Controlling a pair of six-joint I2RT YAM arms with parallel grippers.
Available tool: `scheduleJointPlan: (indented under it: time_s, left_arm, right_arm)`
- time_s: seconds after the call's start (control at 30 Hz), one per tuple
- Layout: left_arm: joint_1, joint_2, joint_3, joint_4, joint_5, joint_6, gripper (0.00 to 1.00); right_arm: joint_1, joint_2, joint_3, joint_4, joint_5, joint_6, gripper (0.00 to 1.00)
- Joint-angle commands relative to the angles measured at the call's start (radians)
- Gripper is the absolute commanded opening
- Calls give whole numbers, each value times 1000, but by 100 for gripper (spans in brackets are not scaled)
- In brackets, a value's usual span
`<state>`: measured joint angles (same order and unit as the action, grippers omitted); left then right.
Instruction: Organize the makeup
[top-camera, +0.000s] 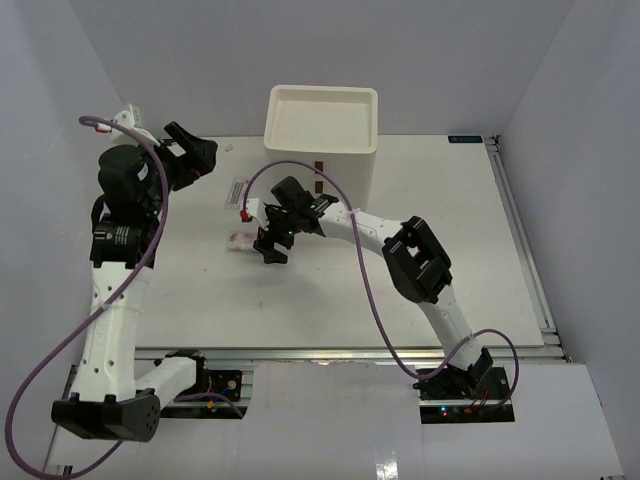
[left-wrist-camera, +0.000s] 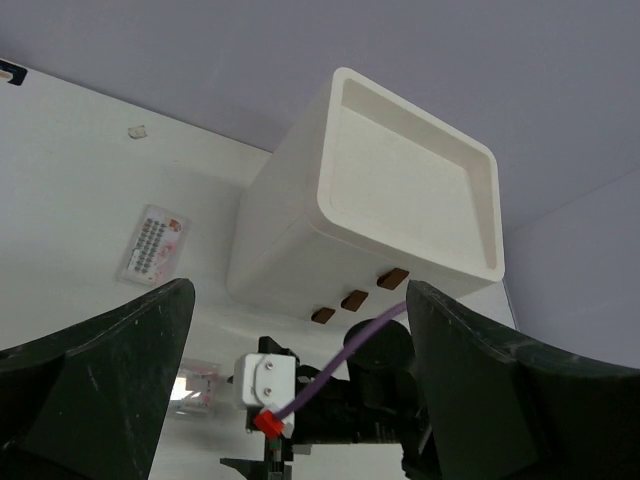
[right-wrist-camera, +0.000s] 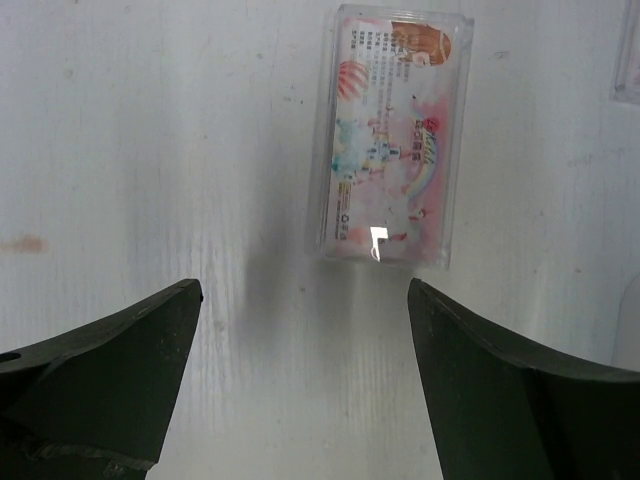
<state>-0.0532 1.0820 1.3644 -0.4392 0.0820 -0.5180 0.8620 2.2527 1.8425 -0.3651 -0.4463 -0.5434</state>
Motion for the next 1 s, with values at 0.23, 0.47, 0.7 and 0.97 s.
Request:
scheduleJointPlan:
  time_s: [0.23, 0.47, 0.7, 0.97]
  left_arm:
    - [4, -131, -72, -179, -121, 23, 98]
    - [5, -127, -76, -184, -108, 24, 98]
    - [4, -126, -90, -184, -99, 18, 98]
    - [4, -140, -117, -184, -84, -5, 98]
  right_arm:
    - [19, 171, 195, 143, 148, 157, 90]
    - [19, 193, 197, 202, 151, 66, 90]
    - [20, 141, 126, 192, -33, -223, 90]
    - [21, 162, 153, 119, -107, -468, 90]
